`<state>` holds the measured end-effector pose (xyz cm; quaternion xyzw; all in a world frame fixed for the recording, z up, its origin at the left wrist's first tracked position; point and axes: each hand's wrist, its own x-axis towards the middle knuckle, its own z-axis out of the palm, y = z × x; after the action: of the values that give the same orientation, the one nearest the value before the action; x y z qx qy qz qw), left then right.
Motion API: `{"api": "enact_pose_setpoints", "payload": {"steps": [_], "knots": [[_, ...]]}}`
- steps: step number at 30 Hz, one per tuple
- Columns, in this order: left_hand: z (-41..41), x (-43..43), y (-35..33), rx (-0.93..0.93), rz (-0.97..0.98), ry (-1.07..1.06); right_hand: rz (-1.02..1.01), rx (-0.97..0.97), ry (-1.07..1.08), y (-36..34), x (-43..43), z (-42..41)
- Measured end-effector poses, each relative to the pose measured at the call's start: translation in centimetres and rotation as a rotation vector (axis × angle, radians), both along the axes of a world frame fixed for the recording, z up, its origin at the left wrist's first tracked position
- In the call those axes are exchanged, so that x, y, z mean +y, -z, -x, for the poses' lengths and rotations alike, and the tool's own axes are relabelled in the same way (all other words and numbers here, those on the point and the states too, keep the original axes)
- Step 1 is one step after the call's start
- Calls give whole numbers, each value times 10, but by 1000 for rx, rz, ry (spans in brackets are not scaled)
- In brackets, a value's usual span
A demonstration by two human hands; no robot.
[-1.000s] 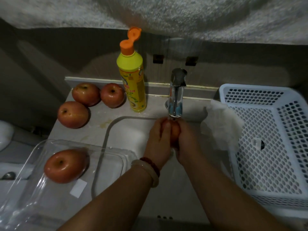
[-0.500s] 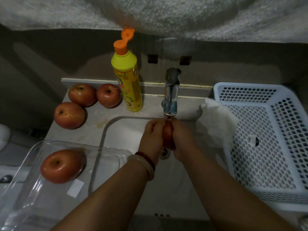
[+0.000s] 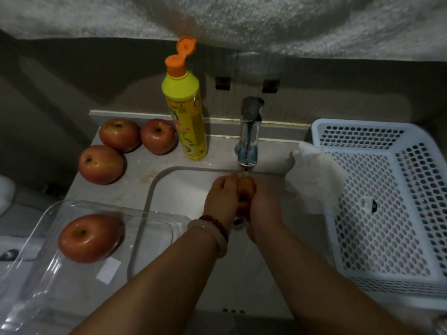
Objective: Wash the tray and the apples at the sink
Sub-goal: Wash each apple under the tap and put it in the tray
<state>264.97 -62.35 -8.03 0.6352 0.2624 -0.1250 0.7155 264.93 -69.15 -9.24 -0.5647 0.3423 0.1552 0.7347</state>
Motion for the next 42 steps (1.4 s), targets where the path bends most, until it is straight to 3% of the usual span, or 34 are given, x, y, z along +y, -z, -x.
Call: {"api": "enact_pose_setpoints", "payload": {"steps": [1, 3, 5, 7, 10, 12, 13, 16, 18, 20, 23, 25, 27, 30, 32, 34, 38, 40, 42], "knots": [[-3, 0, -2, 7, 9, 27, 162, -142, -32, 3, 2, 1], [-6, 3, -3, 51, 68, 36, 569, -611, -164, 13, 0, 6], [-6, 5, -3, 73, 136, 11, 666, -832, -318, 23, -3, 6], [-5, 5, 1, -11, 64, 12, 465, -683, -297, 25, -6, 4], [-2, 4, 8, -127, -10, -49, -62, -78, -92, 11, -7, -7], [0, 4, 7, -157, -36, -85, -44, -13, -124, 4, -6, -10], [0, 4, 6, -154, -21, -76, 81, -120, -169, 3, -5, -10], [-4, 8, 6, -60, 133, 20, 589, -693, -370, 12, -8, 1], [-5, 11, 6, 8, 198, 26, 641, -917, -461, 23, -11, 5], [-5, 11, 12, -57, 108, 25, 477, -830, -331, 20, -9, 8], [0, 7, 10, -153, 8, -26, 102, -243, -77, 7, -1, 1], [3, 7, 11, -177, 9, -46, -135, 54, -44, 3, -3, -7], [3, 9, 10, -183, -10, -36, -24, -26, -138, -3, -2, -10], [-1, 11, 10, -92, 110, 31, 588, -589, -321, 7, -3, -3], [-3, 14, 4, 42, 253, -3, 695, -808, -404, 13, -5, 4], [-5, 15, 8, 85, 268, -58, 592, -739, -363, 15, -3, 11], [-3, 12, 12, 9, 93, -113, -47, -62, 10, 4, -1, -3], [-3, 10, 11, -20, -8, -88, -9, -24, -50, 1, -1, -6], [-4, 12, 9, -6, -8, -53, 252, -243, -133, 1, 1, -3]]}}
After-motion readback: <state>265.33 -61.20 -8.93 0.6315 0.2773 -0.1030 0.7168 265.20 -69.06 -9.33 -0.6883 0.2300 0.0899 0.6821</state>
